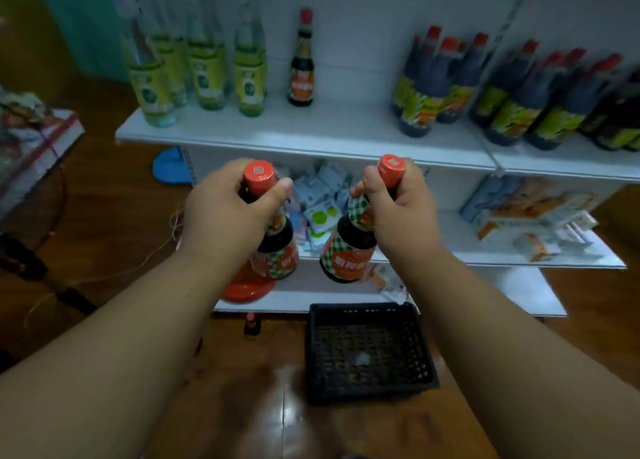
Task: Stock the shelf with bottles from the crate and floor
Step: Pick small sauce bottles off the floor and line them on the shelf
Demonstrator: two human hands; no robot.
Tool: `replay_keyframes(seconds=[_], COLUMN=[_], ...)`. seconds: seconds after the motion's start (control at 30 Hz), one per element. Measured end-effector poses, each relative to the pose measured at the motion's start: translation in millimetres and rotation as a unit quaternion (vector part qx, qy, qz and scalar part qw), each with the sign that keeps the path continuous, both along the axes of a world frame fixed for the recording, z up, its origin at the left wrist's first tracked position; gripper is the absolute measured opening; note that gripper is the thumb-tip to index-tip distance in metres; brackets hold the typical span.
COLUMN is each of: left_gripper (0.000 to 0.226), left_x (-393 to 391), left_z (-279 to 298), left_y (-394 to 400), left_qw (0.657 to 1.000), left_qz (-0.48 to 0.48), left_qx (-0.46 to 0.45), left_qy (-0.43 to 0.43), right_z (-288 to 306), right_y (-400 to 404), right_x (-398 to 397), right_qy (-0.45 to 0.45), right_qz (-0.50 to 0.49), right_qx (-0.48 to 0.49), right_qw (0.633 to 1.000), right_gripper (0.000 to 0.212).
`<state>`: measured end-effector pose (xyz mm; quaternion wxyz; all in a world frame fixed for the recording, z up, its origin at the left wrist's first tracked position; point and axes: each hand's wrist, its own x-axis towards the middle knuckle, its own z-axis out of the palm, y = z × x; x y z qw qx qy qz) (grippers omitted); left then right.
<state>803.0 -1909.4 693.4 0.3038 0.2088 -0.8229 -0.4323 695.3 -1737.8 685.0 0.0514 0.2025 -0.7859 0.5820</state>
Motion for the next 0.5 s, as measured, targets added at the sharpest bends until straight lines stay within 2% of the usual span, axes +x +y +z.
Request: replay_keyframes(seconds=[0.2,0.3,0.5], left_gripper=[0.024,0.028,0.018], left_x=[-41.2,-73.0,-118.9], left_z=[34.4,40.8,65.6], left_y=[88.3,130.3,191.5], left_qw=[0.989,0.985,0.977], left_qz=[-0.044,-0.013,-0.016], left_qx=[0.138,0.165,0.192], left_qy=[0.038,0.054,0.093], right_z=[40.1,54.0,83.4], right_y=[72.9,109.8,155.8], right_x=[-24.6,-47.8,-90.8], right_qy=[0.005,-0.003,0.017], right_qz=[-0.01,0.006,0.023], right_qx=[-0.067,-0.125,-0.146], right_qw=[0.998,0.992,0.989], right_gripper=[0.022,0.023,0.027])
